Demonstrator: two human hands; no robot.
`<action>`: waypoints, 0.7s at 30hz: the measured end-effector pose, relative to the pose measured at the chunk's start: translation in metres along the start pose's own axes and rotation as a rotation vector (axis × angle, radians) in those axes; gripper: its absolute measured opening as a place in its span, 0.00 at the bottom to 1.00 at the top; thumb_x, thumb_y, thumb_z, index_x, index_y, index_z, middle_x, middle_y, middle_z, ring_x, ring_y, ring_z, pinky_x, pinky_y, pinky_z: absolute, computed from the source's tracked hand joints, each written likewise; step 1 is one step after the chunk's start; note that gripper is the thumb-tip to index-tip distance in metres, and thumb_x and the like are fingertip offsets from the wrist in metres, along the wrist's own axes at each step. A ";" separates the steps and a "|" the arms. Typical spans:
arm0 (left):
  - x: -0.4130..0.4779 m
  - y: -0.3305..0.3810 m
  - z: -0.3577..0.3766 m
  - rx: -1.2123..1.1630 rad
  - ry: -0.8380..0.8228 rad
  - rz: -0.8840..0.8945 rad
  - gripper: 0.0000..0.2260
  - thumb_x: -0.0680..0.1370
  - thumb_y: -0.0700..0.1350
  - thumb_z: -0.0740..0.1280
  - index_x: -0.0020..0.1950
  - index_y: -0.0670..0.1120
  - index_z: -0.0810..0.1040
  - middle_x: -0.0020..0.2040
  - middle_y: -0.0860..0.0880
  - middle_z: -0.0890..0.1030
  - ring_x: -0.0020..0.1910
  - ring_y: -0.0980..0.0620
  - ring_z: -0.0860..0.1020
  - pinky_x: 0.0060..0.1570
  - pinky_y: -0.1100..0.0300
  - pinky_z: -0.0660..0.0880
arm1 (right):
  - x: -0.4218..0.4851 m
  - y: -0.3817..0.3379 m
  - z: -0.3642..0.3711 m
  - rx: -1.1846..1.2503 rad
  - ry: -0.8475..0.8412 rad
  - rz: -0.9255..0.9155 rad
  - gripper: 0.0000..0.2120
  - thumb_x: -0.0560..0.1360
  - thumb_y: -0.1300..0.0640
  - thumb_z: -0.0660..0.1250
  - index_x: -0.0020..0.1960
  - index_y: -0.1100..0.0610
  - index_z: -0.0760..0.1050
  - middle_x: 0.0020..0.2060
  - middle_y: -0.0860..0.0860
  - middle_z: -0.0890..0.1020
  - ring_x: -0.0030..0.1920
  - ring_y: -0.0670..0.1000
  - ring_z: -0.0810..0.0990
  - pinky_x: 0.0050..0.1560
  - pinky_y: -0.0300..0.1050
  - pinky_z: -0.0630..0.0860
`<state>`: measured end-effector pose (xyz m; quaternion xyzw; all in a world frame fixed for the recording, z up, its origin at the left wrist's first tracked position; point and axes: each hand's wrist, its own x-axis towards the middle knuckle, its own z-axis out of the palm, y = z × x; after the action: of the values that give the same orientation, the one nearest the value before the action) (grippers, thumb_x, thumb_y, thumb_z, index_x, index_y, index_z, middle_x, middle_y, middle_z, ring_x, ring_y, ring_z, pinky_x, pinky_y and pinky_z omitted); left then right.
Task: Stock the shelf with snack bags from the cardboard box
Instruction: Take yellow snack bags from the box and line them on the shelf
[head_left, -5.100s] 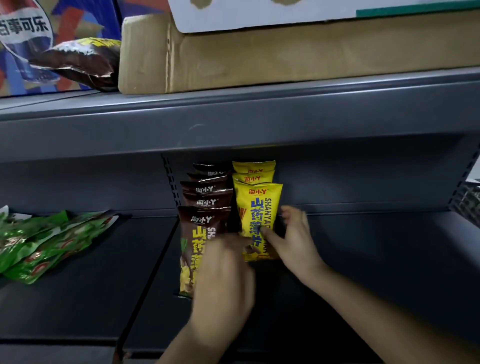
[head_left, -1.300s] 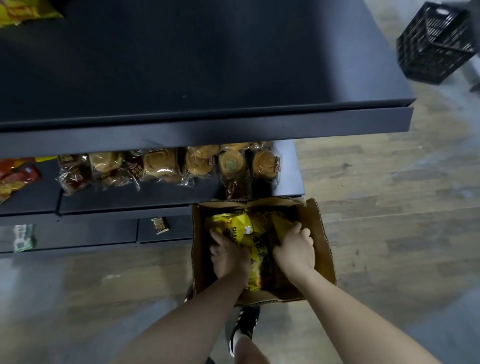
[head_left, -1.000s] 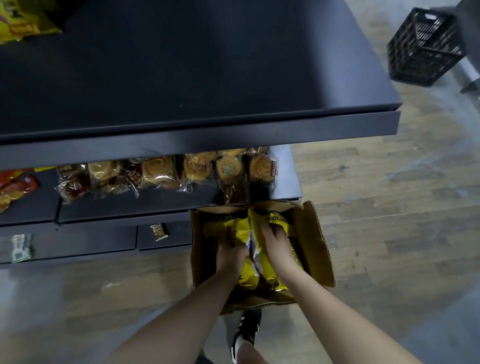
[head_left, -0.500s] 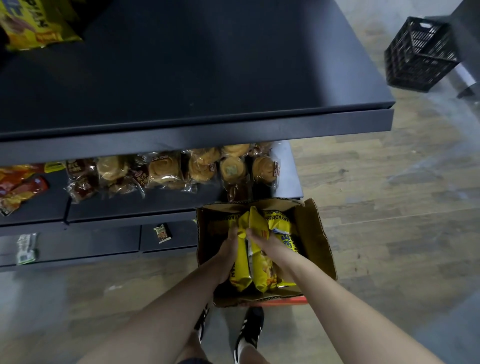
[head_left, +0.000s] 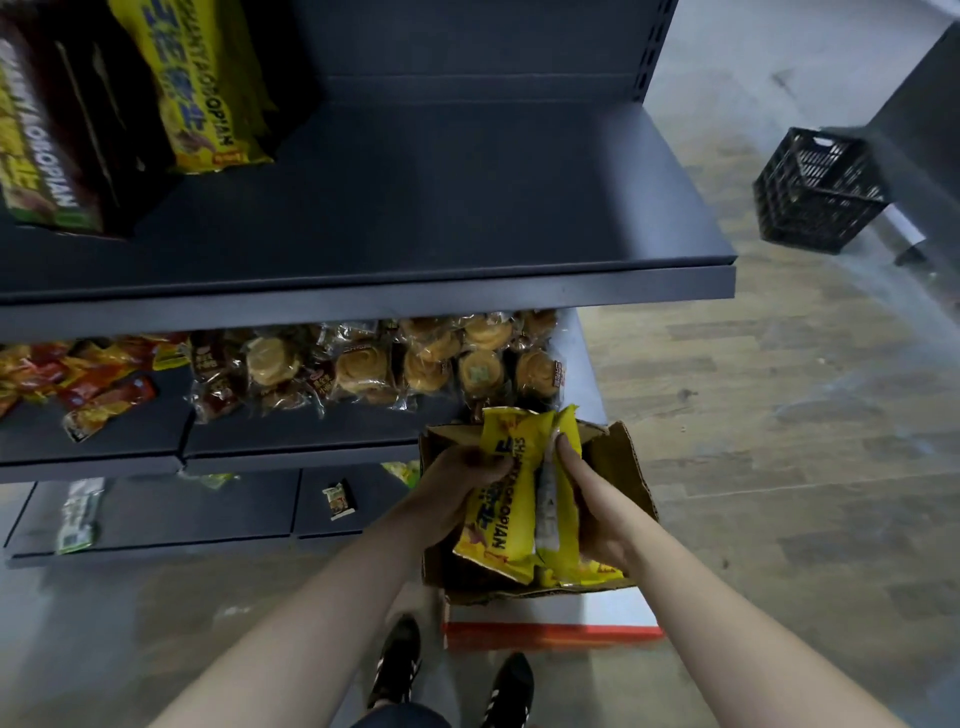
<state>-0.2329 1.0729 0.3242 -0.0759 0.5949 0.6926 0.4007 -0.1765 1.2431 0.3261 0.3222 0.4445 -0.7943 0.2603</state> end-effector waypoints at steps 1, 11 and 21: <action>-0.005 0.004 0.001 -0.011 -0.003 0.018 0.08 0.75 0.39 0.67 0.54 0.41 0.79 0.53 0.41 0.83 0.53 0.43 0.81 0.55 0.49 0.77 | -0.005 -0.003 0.003 0.001 0.000 0.000 0.28 0.71 0.35 0.64 0.61 0.55 0.77 0.53 0.57 0.84 0.53 0.59 0.83 0.57 0.59 0.77; -0.069 0.058 0.006 0.053 0.288 0.434 0.09 0.75 0.42 0.69 0.54 0.49 0.77 0.49 0.48 0.84 0.50 0.47 0.82 0.45 0.57 0.79 | -0.043 -0.032 0.069 -0.373 -0.040 -0.305 0.44 0.57 0.34 0.75 0.69 0.47 0.68 0.63 0.49 0.78 0.62 0.54 0.78 0.64 0.57 0.73; -0.124 0.113 -0.009 0.224 0.450 0.698 0.09 0.79 0.52 0.62 0.57 0.52 0.73 0.51 0.52 0.81 0.51 0.54 0.80 0.52 0.56 0.77 | -0.077 -0.066 0.142 -0.561 -0.141 -0.613 0.11 0.74 0.47 0.69 0.56 0.42 0.73 0.52 0.41 0.82 0.48 0.39 0.81 0.47 0.37 0.76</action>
<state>-0.2262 1.0104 0.4805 0.0245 0.7291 0.6840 0.0083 -0.2125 1.1602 0.4751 0.0363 0.6998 -0.7033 0.1194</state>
